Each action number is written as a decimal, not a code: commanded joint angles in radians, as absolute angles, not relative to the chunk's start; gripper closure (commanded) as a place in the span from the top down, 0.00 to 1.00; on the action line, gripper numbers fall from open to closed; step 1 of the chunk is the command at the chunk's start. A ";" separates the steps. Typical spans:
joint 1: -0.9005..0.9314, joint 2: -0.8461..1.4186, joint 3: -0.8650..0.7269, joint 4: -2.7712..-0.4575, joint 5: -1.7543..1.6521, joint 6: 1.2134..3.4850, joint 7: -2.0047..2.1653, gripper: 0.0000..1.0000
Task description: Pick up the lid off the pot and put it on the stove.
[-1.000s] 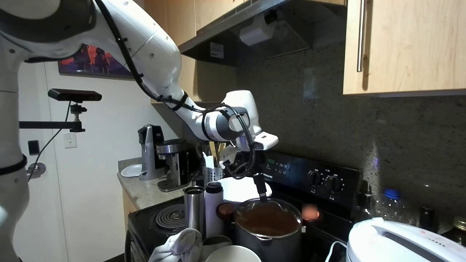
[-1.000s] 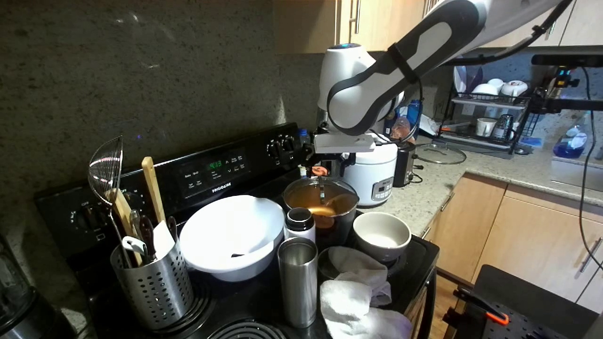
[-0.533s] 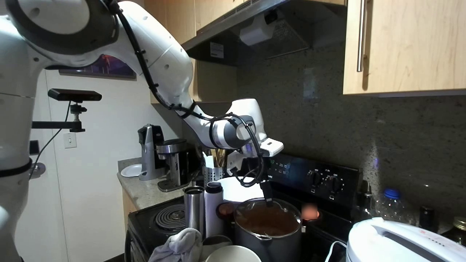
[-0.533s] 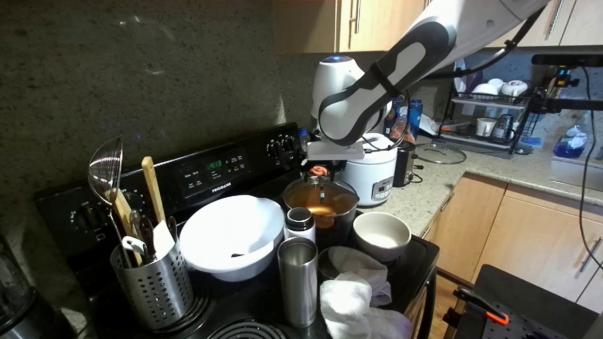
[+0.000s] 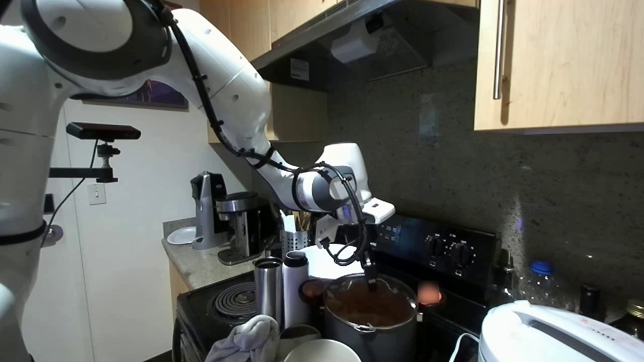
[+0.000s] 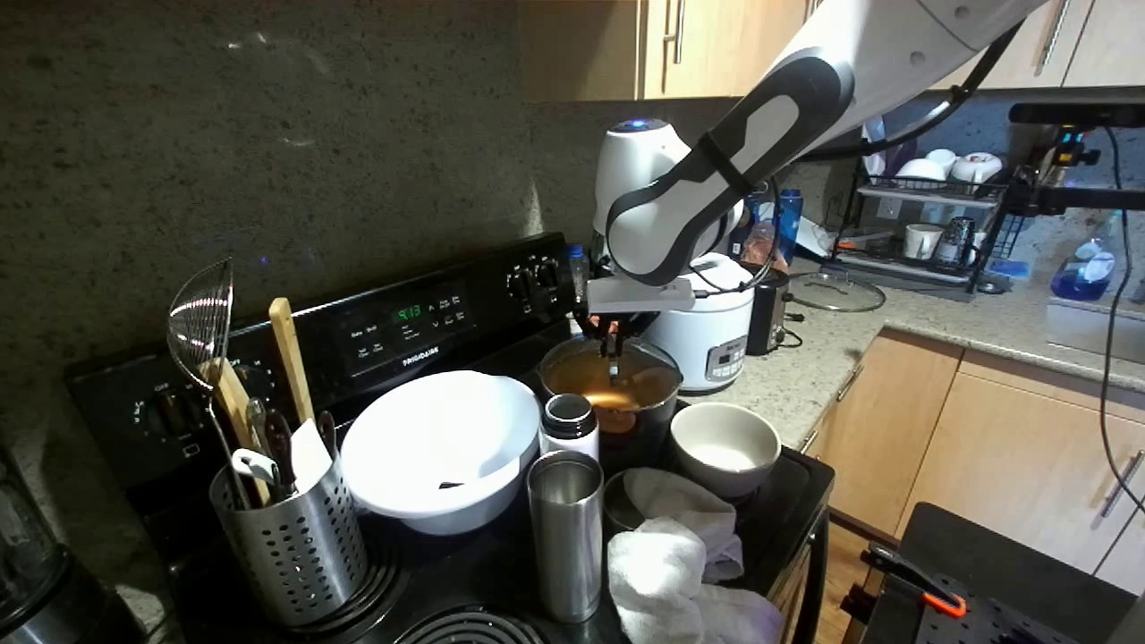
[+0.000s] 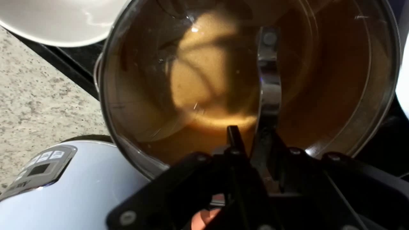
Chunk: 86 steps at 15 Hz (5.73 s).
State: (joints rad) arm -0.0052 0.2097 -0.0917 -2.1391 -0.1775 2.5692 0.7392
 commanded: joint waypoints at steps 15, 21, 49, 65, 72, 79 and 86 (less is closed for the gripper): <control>0.049 0.025 -0.055 -1.992 -0.243 2.143 0.735 0.06; 0.066 -0.048 0.021 -1.938 -0.165 2.038 0.612 0.05; 0.320 0.003 0.380 -2.292 -0.659 2.509 0.502 0.05; 0.347 0.178 0.331 -2.315 -1.412 2.575 0.939 0.05; 0.344 0.248 0.326 -2.321 -1.608 2.546 1.009 0.05; 0.449 0.330 0.416 -2.317 -1.540 2.419 1.131 0.61; 0.584 0.428 0.483 -2.255 -1.479 2.231 1.300 1.00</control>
State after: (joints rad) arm 0.5457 0.3831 0.4702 -2.3015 -1.5028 2.3067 1.2424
